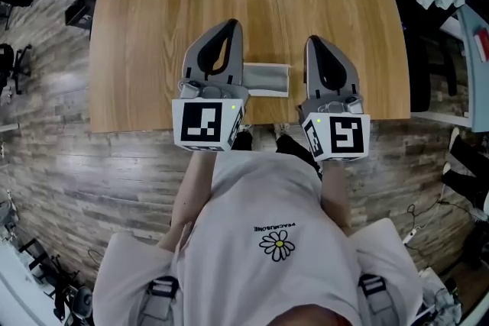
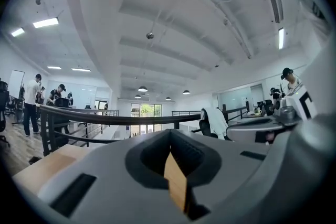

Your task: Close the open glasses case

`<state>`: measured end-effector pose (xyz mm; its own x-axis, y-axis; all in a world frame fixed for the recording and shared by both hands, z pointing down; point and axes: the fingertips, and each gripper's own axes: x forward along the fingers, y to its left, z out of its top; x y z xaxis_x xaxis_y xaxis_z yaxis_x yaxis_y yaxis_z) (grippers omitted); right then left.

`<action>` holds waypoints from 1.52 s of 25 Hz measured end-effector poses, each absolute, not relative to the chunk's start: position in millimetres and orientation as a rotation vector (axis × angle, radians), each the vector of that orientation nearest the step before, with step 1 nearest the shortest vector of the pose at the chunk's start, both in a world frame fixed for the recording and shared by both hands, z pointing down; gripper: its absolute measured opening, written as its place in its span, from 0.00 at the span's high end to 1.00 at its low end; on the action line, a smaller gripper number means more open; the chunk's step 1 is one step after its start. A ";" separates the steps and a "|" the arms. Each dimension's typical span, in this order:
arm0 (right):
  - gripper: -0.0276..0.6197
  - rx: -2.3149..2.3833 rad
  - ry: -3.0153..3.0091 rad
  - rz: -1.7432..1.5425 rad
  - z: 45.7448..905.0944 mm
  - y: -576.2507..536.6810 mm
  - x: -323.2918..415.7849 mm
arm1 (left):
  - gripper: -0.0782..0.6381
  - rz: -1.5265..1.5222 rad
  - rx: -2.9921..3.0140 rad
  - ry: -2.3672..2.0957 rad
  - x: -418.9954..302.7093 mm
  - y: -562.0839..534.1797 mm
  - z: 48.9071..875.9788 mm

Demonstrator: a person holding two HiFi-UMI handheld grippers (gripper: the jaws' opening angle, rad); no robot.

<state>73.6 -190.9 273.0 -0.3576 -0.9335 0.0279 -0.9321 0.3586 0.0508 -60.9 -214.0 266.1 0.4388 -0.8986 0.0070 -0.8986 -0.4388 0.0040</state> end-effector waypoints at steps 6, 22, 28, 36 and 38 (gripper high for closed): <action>0.95 1.713 -2.571 0.008 281.1 -206.4 80.6 | 0.87 0.029 2.614 -1.703 -59.8 -226.5 274.0; 0.95 1.636 -2.603 0.051 288.4 -195.9 78.8 | 0.81 0.006 2.587 -1.667 -52.6 -222.4 281.5; 0.95 1.627 -2.598 0.062 291.1 -188.1 77.2 | 0.63 0.015 2.608 -1.474 -32.3 -213.9 302.4; 0.95 1.623 -2.580 0.073 296.0 -183.5 79.2 | 0.60 0.020 2.489 -1.270 -16.2 -208.5 357.0; 0.95 1.623 -2.572 0.077 297.9 -182.4 80.4 | 0.60 0.052 2.457 -1.252 -14.4 -206.8 373.3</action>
